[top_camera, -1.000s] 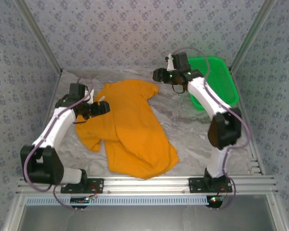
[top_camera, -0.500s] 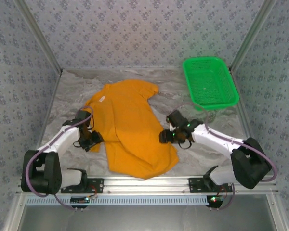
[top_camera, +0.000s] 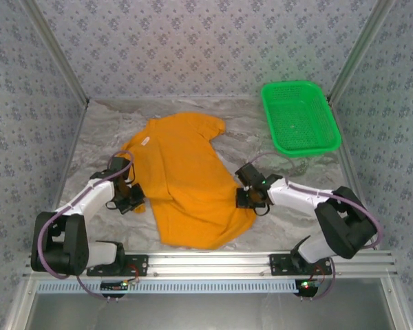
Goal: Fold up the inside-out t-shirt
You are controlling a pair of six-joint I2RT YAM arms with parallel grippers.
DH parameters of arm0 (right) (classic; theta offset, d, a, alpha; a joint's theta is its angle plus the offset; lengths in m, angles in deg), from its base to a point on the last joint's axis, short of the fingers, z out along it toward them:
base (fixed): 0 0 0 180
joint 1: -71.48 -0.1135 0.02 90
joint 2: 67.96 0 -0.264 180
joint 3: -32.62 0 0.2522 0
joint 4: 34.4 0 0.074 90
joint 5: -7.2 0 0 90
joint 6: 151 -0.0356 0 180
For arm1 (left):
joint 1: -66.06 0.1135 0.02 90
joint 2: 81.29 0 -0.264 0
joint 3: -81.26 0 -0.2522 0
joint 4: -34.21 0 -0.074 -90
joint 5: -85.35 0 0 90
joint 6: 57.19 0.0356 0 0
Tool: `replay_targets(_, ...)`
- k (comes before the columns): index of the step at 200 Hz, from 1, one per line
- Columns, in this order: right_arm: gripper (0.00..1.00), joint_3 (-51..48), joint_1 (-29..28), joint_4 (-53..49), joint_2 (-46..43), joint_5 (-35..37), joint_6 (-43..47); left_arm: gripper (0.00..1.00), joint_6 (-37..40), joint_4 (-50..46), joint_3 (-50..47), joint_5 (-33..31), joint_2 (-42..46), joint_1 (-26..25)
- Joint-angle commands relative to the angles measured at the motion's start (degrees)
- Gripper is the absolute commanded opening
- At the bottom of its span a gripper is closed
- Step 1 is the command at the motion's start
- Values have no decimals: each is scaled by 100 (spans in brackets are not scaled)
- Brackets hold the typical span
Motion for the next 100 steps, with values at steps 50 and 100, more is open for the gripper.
replay_targets(50,14,3285,1515,-303,962,987,1594,0,291,-602,1150,1542,188,-32)
replay_targets(100,54,3123,1371,-927,717,686,1471,0,260,-884,827,1459,795,3)
